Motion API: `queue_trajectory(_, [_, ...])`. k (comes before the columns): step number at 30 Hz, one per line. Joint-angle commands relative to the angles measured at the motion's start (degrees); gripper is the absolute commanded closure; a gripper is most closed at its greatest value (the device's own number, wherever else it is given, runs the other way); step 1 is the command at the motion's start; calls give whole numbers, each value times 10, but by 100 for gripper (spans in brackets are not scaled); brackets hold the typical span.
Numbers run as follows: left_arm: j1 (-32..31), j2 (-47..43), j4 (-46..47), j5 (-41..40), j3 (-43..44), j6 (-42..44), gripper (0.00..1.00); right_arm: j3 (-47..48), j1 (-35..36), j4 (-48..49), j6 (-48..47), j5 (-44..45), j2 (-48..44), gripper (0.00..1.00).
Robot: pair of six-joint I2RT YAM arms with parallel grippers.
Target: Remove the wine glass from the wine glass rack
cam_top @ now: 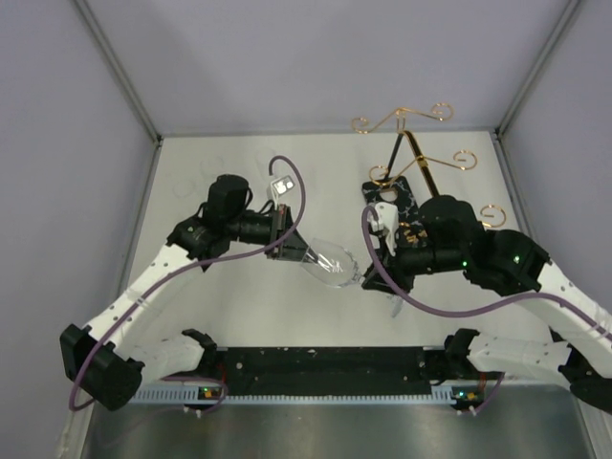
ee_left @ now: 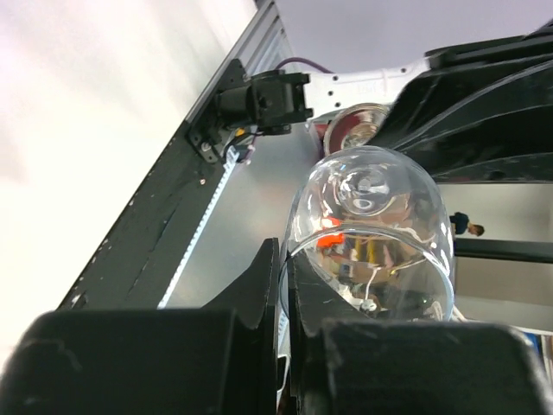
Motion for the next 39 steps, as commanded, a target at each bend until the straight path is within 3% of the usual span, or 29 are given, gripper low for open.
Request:
queue_trajectory(1, [-4,-6,-23,0,21,41,100,31,6,35,-8,6,-3,72])
queue_trajectory(8, [-4,-8,-24,-6,20,51,100,37,6,35,-6,10,0,63])
queue_trajectory(14, [-3,3,-84,-76,56,100,100,40,6,35,3,47,-17,55])
queue_trajectory(25, [-3,61,-267,-343,221,224,100,28,6,36,40,137,-73,50])
queue_trajectory(39, [35,159,-327,-587,320,285,100,-52,6,89,93,160,-107,50])
